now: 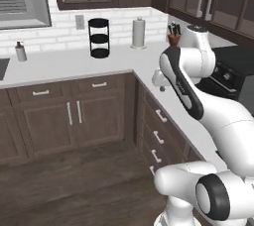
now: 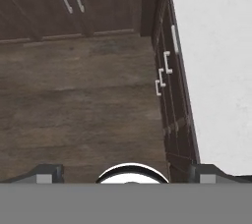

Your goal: Take a straw from the drawer in front and place it inside the glass cup on the dining counter.

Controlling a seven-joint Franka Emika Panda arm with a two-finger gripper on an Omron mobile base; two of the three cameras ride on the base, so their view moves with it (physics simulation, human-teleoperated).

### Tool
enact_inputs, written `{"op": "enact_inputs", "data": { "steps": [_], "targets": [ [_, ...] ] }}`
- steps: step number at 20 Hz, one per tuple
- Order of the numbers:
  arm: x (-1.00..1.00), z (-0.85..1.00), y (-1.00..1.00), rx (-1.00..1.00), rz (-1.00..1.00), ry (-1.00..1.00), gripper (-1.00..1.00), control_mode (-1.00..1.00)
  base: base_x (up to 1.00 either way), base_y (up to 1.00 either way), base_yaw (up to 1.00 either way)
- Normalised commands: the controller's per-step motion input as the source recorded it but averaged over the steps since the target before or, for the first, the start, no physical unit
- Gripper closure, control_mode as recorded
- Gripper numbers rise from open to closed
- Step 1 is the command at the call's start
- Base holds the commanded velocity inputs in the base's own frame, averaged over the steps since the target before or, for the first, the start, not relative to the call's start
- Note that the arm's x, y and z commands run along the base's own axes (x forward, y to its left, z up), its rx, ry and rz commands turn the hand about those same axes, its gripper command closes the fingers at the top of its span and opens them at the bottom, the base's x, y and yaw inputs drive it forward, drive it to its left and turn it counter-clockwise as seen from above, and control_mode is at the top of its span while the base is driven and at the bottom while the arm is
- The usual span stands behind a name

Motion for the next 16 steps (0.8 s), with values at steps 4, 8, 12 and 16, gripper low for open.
{"op": "enact_inputs", "data": {
  "steps": [4,8,12,16],
  "targets": [
    [0.0,-0.01,0.0,-0.03,0.0,0.0,-1.0,-1.0,0.22,0.06,-0.07],
    [-0.01,-0.44,0.1,-0.27,0.0,0.0,-1.0,-1.0,0.0,0.0,0.0],
    [0.11,-1.0,0.38,-0.48,0.0,0.0,-1.0,-1.0,0.0,0.0,0.0],
    [0.27,-0.91,0.15,-0.38,0.0,0.0,-1.0,-1.0,0.0,0.0,0.0]
  ]
}}
